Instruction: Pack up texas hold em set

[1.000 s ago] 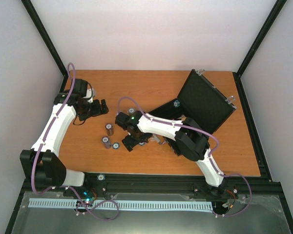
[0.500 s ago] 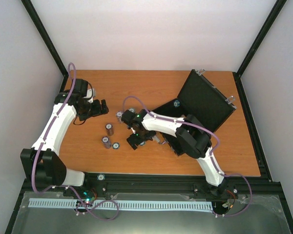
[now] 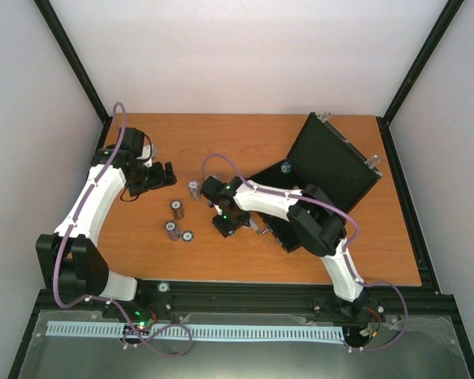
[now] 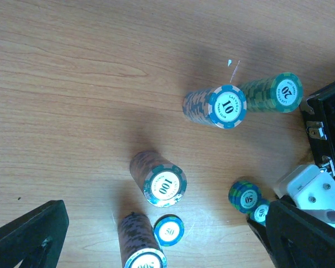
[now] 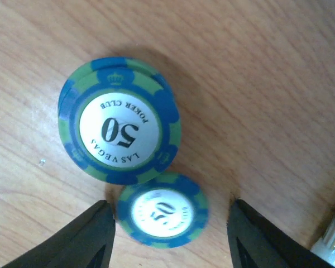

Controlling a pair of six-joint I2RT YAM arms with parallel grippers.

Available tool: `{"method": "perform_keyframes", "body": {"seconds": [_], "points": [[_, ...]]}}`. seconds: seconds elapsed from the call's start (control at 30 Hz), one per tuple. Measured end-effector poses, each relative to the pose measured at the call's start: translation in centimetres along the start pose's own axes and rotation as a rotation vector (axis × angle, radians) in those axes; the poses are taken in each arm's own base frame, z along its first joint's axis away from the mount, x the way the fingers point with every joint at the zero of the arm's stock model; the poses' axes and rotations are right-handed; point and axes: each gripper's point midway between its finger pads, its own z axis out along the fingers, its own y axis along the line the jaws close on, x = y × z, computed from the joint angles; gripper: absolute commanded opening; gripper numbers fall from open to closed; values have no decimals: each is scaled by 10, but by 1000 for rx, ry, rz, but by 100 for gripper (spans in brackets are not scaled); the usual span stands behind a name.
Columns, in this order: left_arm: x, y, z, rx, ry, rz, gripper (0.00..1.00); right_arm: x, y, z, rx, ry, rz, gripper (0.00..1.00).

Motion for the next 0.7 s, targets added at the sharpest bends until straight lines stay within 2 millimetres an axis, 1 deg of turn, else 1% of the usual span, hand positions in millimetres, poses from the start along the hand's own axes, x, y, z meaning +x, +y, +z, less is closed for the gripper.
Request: {"method": "perform_keyframes", "body": {"seconds": [0.03, 0.17, 0.2, 0.3, 0.53, 0.57, 0.6, 0.63, 0.67, 0.7], "points": [[0, 0, 0, 0, 1, 0, 100, 0, 0, 0, 0, -2, -3, 44], [0, 0, 1, 0, 1, 0, 100, 1, 1, 0, -11, -14, 8, 29], [0, 0, 1, 0, 1, 0, 100, 1, 2, 0, -20, -17, 11, 26], [0, 0, 1, -1, 2, 0, 100, -1, 8, -1, -52, -27, 14, 24], [0, 0, 1, -1, 2, 0, 100, -2, 9, -1, -58, -29, 17, 24], [0, 0, 1, 0, 2, 0, 100, -2, 9, -1, -57, -29, 17, 27], [0, 0, 1, 0, 2, 0, 100, -1, 9, -1, -56, -29, 17, 34], [0, 0, 1, 0, 2, 0, 100, -2, 8, -1, -54, -29, 19, 50], [0, 0, 1, 0, 2, 0, 100, -1, 8, -2, -50, -29, 18, 60], [0, 0, 1, 0, 2, 0, 100, -1, 7, -2, -46, -29, 21, 68]]}}
